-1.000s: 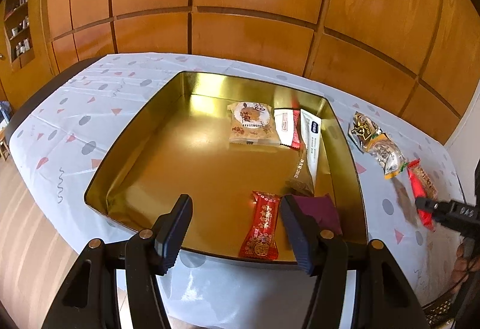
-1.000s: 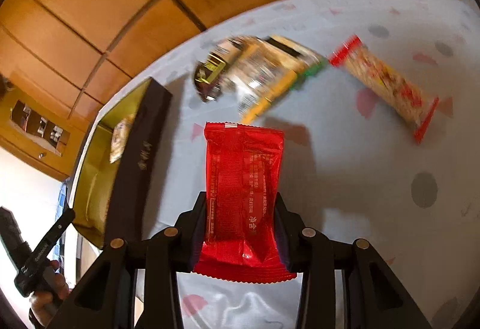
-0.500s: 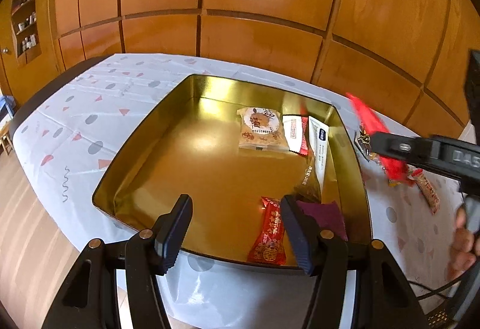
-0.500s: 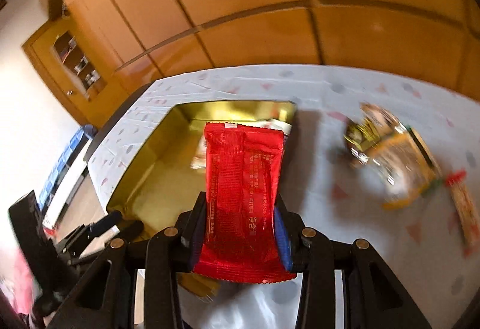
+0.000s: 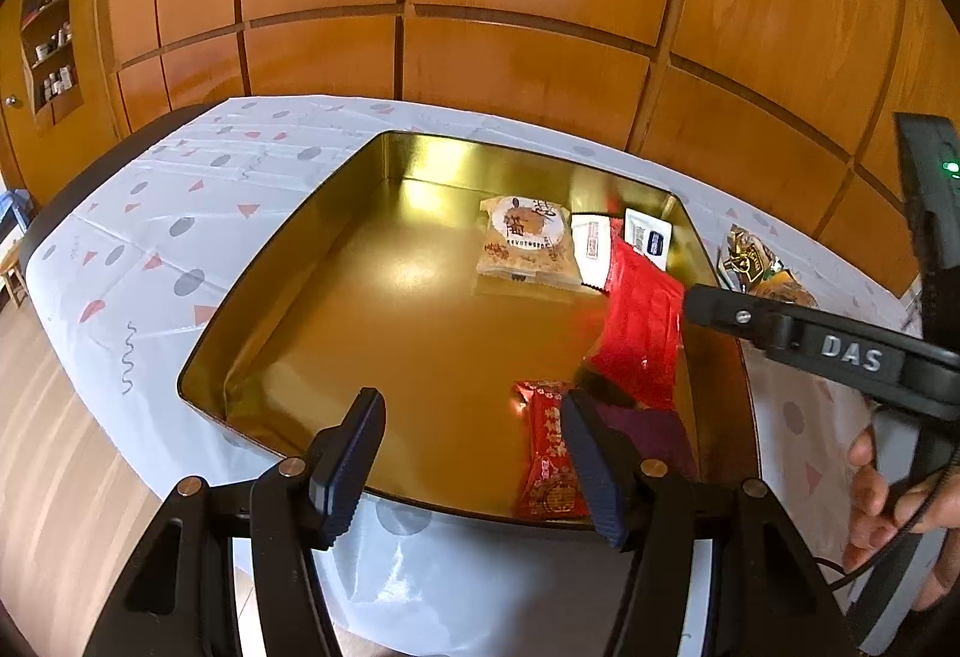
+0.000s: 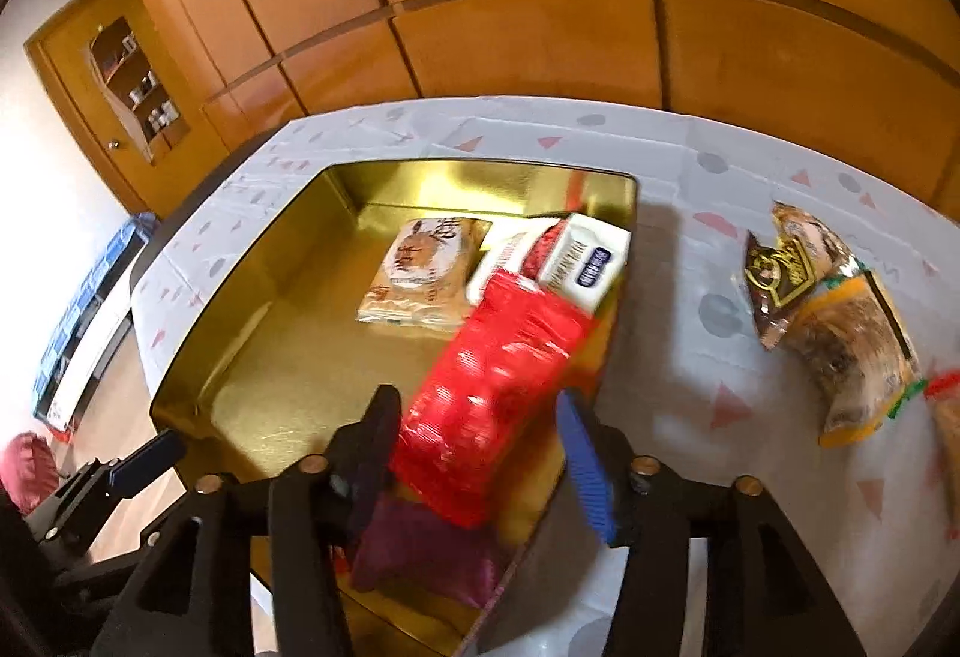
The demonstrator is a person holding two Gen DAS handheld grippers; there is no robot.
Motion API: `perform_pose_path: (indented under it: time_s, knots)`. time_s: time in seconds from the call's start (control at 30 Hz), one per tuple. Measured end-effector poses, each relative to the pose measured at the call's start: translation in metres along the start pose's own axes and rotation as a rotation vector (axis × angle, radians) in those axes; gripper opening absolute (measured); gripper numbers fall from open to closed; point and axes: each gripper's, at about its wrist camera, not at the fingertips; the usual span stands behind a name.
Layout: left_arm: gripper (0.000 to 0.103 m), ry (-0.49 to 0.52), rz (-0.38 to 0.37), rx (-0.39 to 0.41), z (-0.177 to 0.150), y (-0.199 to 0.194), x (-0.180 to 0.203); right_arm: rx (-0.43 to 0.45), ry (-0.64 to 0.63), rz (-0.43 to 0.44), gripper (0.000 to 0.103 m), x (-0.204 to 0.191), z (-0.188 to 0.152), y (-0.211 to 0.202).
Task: Organize snacks
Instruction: 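Carry the red packet over the tin and release it from the right tool, then reach the left tool to the pile and grasp the brown wafer pouch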
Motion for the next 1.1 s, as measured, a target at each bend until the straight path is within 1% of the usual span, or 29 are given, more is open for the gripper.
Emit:
perform_pose_path:
  time_s: [0.1,0.23,0.33,0.5,0.57,0.83,1.0,1.07,1.1]
  knots:
    - [0.062,0.007,-0.001,0.003,-0.001,-0.001,0.002,0.021,-0.004,-0.014,0.056,0.0,-0.002,-0.01]
    - [0.062,0.015,-0.001,0.001,-0.002,-0.002,0.003,0.054,-0.011,-0.027,0.06,-0.002,-0.003,-0.025]
    - [0.062,0.022,0.001,0.003,-0.002,-0.004,0.005,0.082,-0.018,-0.04,0.066,-0.002,-0.003,-0.038]
    - [0.062,0.026,0.003,0.007,-0.002,-0.008,0.005,0.106,-0.032,-0.064,0.07,0.003,-0.004,-0.055]
    - [0.062,0.03,0.002,0.009,-0.001,-0.009,0.006,0.111,-0.045,-0.077,0.077,0.007,-0.006,-0.063]
    - [0.062,0.063,-0.008,0.01,-0.001,-0.012,0.018,0.114,-0.054,-0.134,0.078,0.032,-0.015,-0.081]
    - [0.062,0.082,-0.014,0.014,-0.001,-0.014,0.023,0.115,-0.104,-0.175,0.078,0.042,-0.017,-0.091]
    - [0.062,0.079,-0.018,0.013,-0.001,-0.015,0.024,0.112,-0.132,-0.195,0.082,0.047,-0.019,-0.094]
    - [0.062,0.078,-0.018,0.012,-0.001,-0.015,0.024,0.11,-0.147,-0.207,0.082,0.05,-0.019,-0.095]
Point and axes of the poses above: each gripper's, at about its wrist camera, not at the fingertips, and y roughly the way its jaws point, x to its right, z to its top, and after that the axes turned 10 degrees about x, right-handed
